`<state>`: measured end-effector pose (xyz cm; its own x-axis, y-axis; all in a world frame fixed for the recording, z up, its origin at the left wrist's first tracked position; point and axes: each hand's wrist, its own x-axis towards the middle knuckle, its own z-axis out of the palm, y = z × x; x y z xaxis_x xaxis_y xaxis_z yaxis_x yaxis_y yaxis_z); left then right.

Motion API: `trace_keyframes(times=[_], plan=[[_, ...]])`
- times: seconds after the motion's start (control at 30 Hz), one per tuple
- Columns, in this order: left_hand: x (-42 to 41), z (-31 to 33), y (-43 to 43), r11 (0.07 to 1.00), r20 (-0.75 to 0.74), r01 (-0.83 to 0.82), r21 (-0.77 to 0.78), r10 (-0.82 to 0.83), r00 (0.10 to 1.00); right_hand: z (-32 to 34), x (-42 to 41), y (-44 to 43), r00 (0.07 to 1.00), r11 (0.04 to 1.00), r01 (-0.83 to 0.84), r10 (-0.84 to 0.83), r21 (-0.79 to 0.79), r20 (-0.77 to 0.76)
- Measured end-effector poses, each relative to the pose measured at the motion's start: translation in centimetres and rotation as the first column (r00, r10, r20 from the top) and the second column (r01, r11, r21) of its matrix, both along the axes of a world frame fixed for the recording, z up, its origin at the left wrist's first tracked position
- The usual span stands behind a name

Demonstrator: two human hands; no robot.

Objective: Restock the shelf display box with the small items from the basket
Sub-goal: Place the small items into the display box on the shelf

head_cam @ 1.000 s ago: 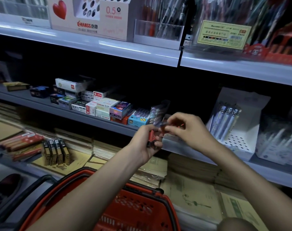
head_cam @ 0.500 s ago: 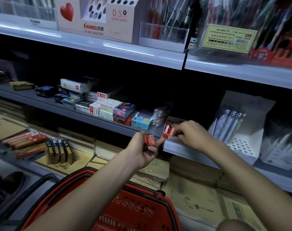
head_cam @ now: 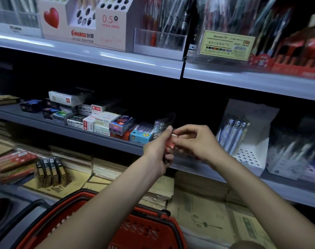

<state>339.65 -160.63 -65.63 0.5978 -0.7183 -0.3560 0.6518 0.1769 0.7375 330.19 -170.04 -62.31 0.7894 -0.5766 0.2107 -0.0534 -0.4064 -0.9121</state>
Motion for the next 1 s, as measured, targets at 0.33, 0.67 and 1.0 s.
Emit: trace_keyframes(times=[0.33,0.67,1.0], plan=[[2.0,1.2,-0.4,0.997,-0.169,-0.016,0.071,0.028,0.985,-0.6,3.8,-7.5,0.901,0.767,0.386,-0.434,-0.513,0.029],[2.7,1.8,0.7,0.998,-0.227,0.041,-0.038,-0.049,0.973,-3.5,4.6,-7.6,0.951,0.749,0.041,-0.233,-0.661,-0.205],[3.0,2.1,-1.9,0.997,0.444,-0.002,0.079,-0.033,0.896,0.0,2.7,-3.8,0.995,0.996,-0.051,0.056,0.066,-0.077]])
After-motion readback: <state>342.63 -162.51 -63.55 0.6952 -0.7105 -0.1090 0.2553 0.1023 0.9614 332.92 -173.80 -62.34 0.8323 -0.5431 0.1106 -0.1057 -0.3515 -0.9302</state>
